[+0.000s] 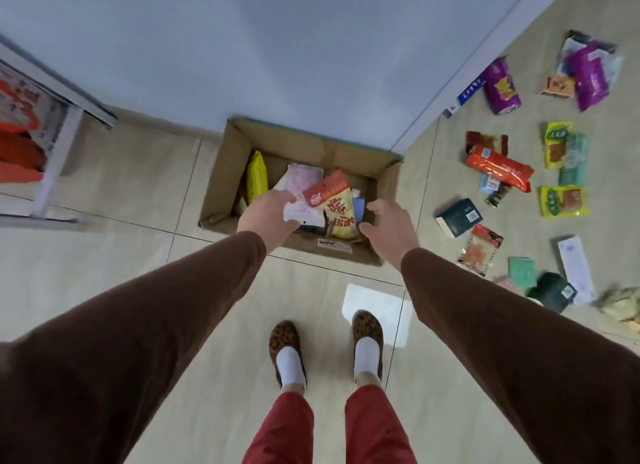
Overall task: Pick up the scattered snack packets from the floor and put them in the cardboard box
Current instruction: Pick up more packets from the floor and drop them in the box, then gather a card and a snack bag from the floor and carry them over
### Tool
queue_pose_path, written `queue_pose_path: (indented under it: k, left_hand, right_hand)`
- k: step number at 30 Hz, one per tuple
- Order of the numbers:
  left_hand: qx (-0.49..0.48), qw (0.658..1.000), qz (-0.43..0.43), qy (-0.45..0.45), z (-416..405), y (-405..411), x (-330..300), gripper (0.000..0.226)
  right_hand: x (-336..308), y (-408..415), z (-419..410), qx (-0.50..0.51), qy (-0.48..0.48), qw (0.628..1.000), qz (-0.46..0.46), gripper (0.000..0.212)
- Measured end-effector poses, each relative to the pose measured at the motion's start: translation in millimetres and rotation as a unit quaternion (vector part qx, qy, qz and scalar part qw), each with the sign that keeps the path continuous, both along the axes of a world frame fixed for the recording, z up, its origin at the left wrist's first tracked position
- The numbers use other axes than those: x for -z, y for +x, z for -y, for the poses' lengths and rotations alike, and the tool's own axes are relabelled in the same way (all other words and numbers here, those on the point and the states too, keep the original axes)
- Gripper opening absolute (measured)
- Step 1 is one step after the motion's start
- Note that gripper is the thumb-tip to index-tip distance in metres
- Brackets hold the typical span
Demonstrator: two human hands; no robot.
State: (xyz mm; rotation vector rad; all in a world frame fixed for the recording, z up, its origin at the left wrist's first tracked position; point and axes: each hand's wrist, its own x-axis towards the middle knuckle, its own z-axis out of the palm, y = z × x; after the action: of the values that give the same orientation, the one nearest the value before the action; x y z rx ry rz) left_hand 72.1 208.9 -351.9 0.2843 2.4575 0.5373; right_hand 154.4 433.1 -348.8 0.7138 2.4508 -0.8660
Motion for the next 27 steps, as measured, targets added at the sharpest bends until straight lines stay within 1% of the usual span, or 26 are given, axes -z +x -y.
queue_pose_path:
  k: [3,7,12,19,23,27]
  left_hand:
    - [0.062,0.998,-0.023,-0.006,-19,8,-21,0.039]
    - [0.111,0.993,-0.033,-0.014,-58,29,-46,0.034]
    - [0.176,0.983,-0.047,-0.016,-127,78,-68,0.038]
    - [0.268,0.963,-0.036,-0.003,-259,195,-67,0.032]
    - [0.296,0.955,-0.018,0.001,-346,279,-68,0.033]
    - [0.314,0.949,-0.009,0.014,-423,343,-63,0.035]
  right_hand:
    - [-21,25,-6,-0.036,0.038,0.998,-0.018,0.037]
    - [-48,69,-32,-0.041,0.057,0.997,-0.044,0.035]
    - [-67,145,-87,0.01,0.058,0.997,-0.058,0.033]
    - [-70,282,-197,0.086,0.07,0.992,-0.067,0.033]
    - [-66,366,-266,0.129,0.064,0.988,-0.056,0.035]
    - [-66,427,-333,0.154,0.074,0.985,-0.038,0.036]
